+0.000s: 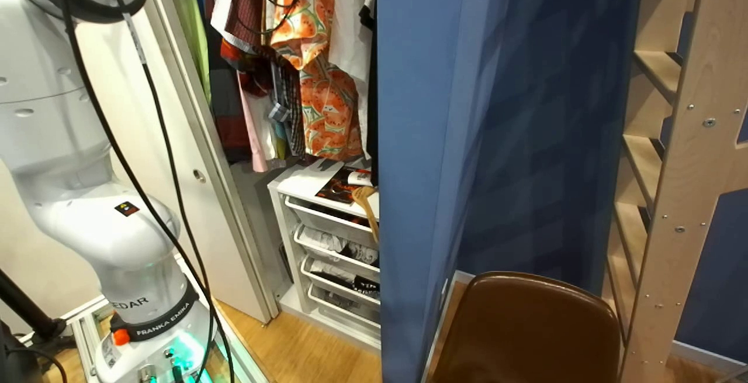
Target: Hang two shirts on the first and second hooks, respectively
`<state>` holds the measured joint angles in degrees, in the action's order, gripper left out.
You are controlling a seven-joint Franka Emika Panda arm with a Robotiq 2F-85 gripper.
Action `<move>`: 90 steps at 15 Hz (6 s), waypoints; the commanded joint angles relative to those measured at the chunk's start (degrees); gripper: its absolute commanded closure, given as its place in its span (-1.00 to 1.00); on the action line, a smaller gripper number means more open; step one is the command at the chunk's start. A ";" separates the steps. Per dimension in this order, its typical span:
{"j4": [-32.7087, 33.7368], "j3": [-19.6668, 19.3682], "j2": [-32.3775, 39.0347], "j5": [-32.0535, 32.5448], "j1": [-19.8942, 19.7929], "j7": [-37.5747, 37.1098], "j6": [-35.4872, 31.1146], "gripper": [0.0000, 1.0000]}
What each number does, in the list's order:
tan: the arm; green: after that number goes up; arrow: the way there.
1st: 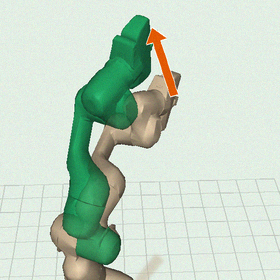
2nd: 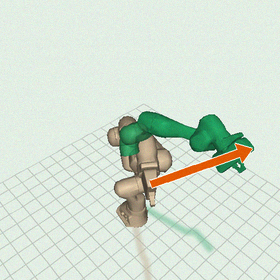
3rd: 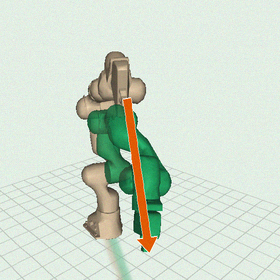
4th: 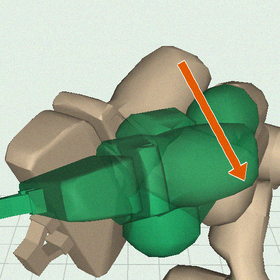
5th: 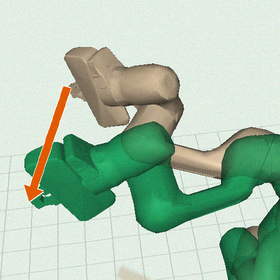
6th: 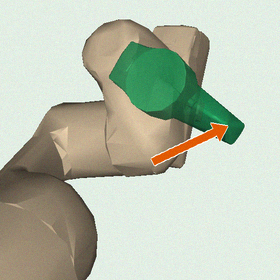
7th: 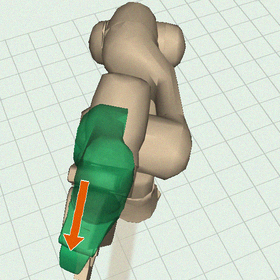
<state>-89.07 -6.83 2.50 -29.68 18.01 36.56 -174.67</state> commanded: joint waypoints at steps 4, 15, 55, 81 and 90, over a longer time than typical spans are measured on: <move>3.99 2.32 1.76 -9.28 -0.15 10.14 -4.15 0.90; -6.08 3.74 -5.01 -14.00 0.19 17.82 -14.95 0.90; -52.04 16.43 -61.78 31.68 -30.43 -35.54 10.58 0.90; -54.73 0.67 -69.19 33.16 -19.23 -25.38 15.58 0.90; -51.80 -1.33 -64.93 31.98 -16.83 -25.52 13.98 0.90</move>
<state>-143.66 -6.79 -65.11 2.20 0.14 11.67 -159.12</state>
